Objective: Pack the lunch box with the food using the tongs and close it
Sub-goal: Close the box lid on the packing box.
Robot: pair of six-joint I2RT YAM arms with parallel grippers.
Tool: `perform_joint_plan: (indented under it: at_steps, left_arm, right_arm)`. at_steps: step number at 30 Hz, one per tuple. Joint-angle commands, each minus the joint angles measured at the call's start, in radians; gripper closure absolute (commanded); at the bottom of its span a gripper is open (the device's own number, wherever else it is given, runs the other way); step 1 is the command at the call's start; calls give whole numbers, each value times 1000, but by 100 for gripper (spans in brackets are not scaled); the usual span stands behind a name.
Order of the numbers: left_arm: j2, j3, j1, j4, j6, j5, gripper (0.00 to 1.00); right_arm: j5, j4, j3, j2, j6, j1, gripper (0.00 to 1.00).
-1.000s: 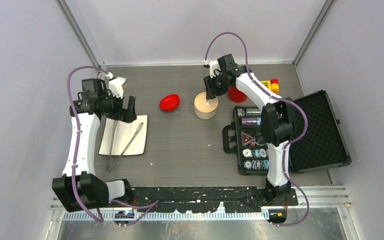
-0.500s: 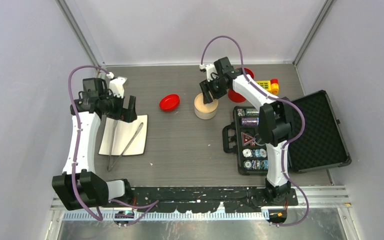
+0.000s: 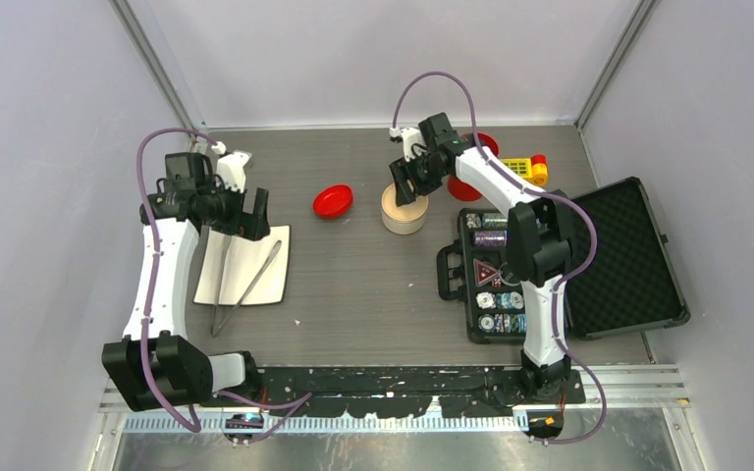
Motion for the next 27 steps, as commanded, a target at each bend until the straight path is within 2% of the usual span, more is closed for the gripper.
perform_joint_plan:
  at_steps: [1, 15, 21, 27]
  left_arm:
    - [0, 36, -6, 34, 18, -2, 0]
    - [6, 38, -73, 47, 58, 6, 0]
    - [26, 41, -110, 64, 60, 1, 0]
    - [42, 57, -109, 64, 59, -10, 0]
  right_arm:
    - [6, -90, -28, 64, -2, 1, 37]
    - [-19, -68, 128, -71, 61, -25, 53]
    - [22, -62, 158, -27, 52, -68, 55]
    - [-8, -65, 197, 32, 48, -93, 55]
